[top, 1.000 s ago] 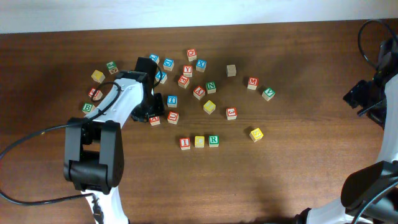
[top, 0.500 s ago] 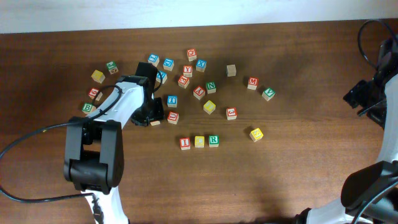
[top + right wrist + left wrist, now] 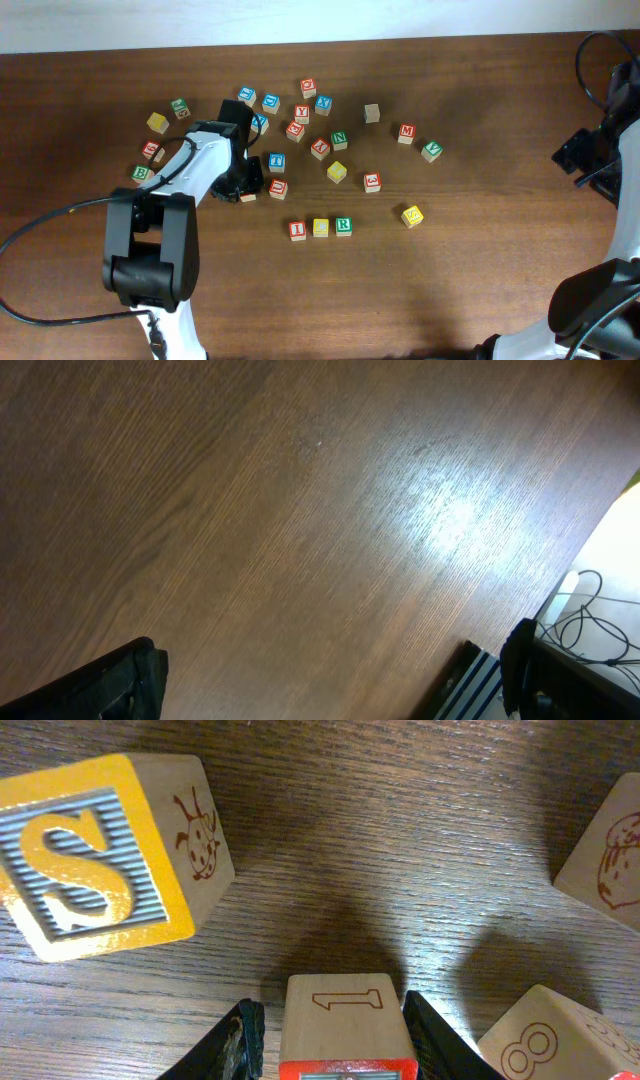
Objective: Spell out ICRA
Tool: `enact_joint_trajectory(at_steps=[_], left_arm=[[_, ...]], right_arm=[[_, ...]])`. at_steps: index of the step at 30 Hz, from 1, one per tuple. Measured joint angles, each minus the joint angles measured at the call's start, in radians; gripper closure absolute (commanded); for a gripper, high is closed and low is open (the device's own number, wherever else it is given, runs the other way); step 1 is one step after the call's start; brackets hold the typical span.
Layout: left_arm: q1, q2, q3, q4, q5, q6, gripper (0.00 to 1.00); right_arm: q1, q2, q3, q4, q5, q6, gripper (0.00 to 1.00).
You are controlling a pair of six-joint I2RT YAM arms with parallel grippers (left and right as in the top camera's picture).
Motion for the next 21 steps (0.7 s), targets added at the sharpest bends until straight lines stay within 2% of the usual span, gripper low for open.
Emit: enact_joint_trajectory(at_steps=[6, 21], left_arm=[[0.000, 0.000, 0.000, -0.017, 0.000, 0.000, 0.63], [0.000, 0.000, 0.010, -0.034, 0.000, 0.000, 0.71]], right_arm=[[0.000, 0.000, 0.000, 0.000, 0.000, 0.000, 0.02], [0.000, 0.000, 0.000, 0.000, 0.000, 0.000, 0.02]])
